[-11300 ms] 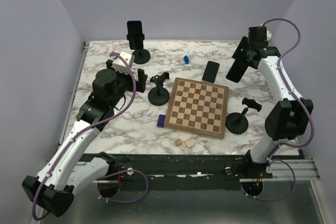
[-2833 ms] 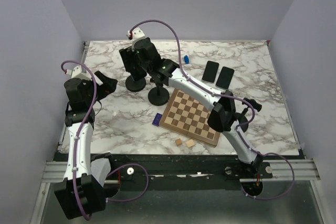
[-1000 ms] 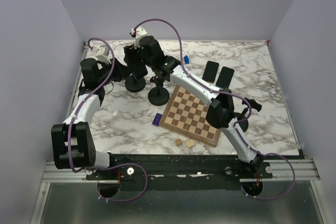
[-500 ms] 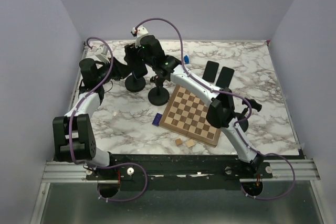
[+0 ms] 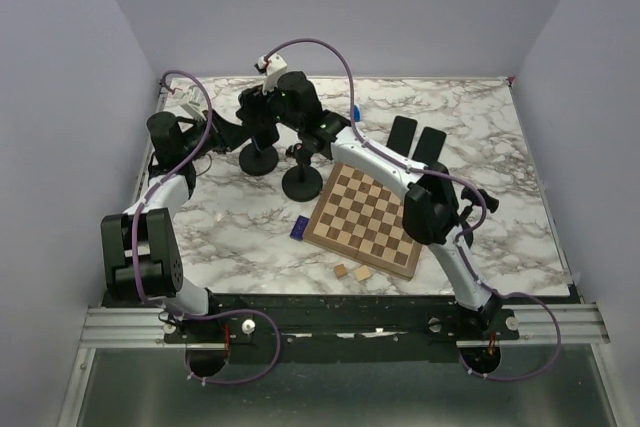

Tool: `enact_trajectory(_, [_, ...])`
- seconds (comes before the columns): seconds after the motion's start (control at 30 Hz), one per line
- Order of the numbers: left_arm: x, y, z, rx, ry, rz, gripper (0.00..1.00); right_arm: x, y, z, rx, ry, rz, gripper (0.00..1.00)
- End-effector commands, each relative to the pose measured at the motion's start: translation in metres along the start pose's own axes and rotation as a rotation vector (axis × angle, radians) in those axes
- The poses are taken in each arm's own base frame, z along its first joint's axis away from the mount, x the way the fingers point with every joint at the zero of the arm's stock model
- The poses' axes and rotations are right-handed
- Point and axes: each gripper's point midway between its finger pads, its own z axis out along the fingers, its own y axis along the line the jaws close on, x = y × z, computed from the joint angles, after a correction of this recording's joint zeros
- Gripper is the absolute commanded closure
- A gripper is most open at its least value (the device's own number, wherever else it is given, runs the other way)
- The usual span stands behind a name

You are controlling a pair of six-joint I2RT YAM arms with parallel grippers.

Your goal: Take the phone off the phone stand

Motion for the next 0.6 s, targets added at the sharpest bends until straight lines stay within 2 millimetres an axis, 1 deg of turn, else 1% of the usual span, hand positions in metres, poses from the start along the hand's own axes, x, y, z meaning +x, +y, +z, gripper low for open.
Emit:
enact_trajectory(0.0, [-0.005, 0.013, -0.003, -0.014, 0.006, -0.025, 1.0, -0.006, 0.021, -0.017, -0.168, -0.022, 0.028, 1.0])
enact_trajectory(0.07, [-0.004, 0.017, -0.004, -0.019, 0.013, -0.038, 1.0, -0.016, 0.015, -0.022, -0.19, -0.053, 0.056, 1.0])
enact_trajectory(0.17, [-0.004, 0.022, -0.007, -0.038, 0.004, -0.038, 1.0, -0.024, 0.006, -0.028, -0.24, -0.077, 0.109, 1.0])
enact_trajectory(0.23, [-0.002, 0.024, -0.008, -0.049, 0.01, -0.042, 1.0, -0.027, 0.006, -0.03, -0.286, -0.081, 0.121, 1.0])
enact_trajectory(0.3, [-0.001, 0.024, -0.008, -0.047, 0.014, -0.045, 1.0, -0.025, 0.009, -0.029, -0.331, -0.066, 0.113, 0.99])
enact_trajectory(0.43, [0.0, 0.023, -0.007, -0.03, 0.036, -0.049, 1.0, -0.021, 0.026, -0.036, -0.457, -0.038, 0.098, 0.99])
enact_trajectory(0.53, [0.0, 0.022, -0.007, -0.036, 0.046, -0.056, 1.0, -0.027, 0.038, -0.047, -0.518, -0.039, 0.122, 0.99])
enact_trajectory(0.57, [-0.001, 0.022, -0.008, -0.042, 0.044, -0.057, 1.0, -0.033, 0.043, -0.052, -0.536, -0.052, 0.14, 0.99])
